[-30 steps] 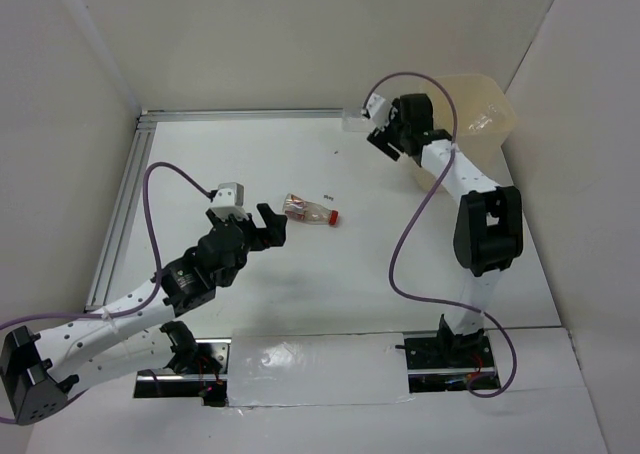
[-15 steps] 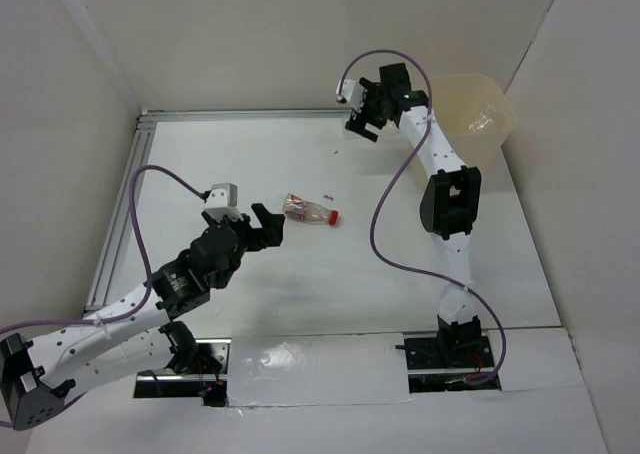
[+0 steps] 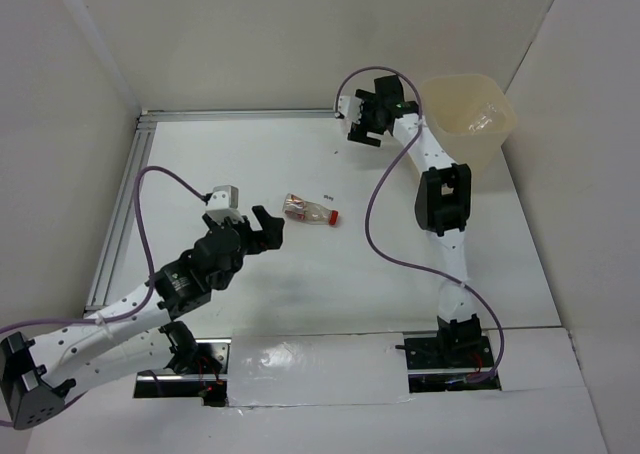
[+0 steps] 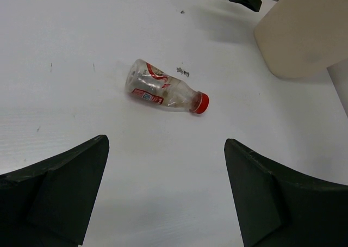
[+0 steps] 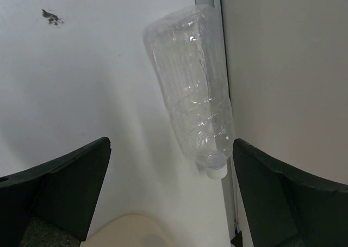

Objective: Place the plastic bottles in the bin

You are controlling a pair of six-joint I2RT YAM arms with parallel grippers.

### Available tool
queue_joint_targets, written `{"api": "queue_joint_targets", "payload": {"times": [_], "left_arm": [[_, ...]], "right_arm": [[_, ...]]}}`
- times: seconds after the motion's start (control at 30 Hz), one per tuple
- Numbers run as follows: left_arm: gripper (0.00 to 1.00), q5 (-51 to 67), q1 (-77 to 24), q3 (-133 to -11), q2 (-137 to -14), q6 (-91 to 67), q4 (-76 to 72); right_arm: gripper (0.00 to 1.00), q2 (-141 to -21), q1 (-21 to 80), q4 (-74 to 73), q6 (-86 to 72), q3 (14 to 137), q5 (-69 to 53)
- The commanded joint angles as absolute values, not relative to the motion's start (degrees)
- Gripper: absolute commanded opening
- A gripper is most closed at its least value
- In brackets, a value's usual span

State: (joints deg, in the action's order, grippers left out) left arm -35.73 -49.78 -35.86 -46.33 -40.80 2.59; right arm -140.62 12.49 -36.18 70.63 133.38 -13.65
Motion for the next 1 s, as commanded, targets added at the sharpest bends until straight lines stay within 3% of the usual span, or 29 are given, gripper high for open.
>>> {"api": "queue_joint_targets", "payload": {"times": [0.0, 0.27, 0.37, 0.4, 0.47, 0.57, 0.83, 0.97], "left_arm": [[1.0, -36.91, -49.57, -36.12, -47.02, -42.27, 1.14], [1.0, -35.86, -49.57, -36.12, -49.13, -42.28, 0.62], [1.0, -35.86, -49.57, -36.12, -49.65, -42.28, 0.09], [1.0, -35.86, -49.57, -36.12, -49.66, -42.28, 0.09], [1.0, -35.86, -49.57, -36.12, -49.66, -42.28, 0.09], [1.0, -35.86, -49.57, -36.12, -50.19, -42.28, -0.52], [1.0, -35.86, -49.05, -36.12, -50.71, -42.28, -0.53], [1.0, -35.86, -49.04, -36.12, -50.71, -42.28, -1.05]], "right_arm": [[1.0, -142.82, 12.3, -30.42, 71.81, 134.47, -10.63], [0.98, -140.73, 11.17, -25.5, 65.85, 132.55, -19.15], [0.85, -138.79, 9.94, -20.22, 61.79, 130.61, -23.28], [0.71, -138.78, 9.93, -19.34, 60.66, 130.61, -25.47], [0.59, -138.25, 9.41, -18.81, 60.12, 131.13, -27.59], [0.47, -137.64, 9.4, -17.14, 59.41, 131.13, -27.43], [0.48, -140.97, 10.1, -9.88, 57.92, 133.07, -23.04], [0.33, -146.15, 10.63, -7.21, 57.3, 138.13, -16.8]]}}
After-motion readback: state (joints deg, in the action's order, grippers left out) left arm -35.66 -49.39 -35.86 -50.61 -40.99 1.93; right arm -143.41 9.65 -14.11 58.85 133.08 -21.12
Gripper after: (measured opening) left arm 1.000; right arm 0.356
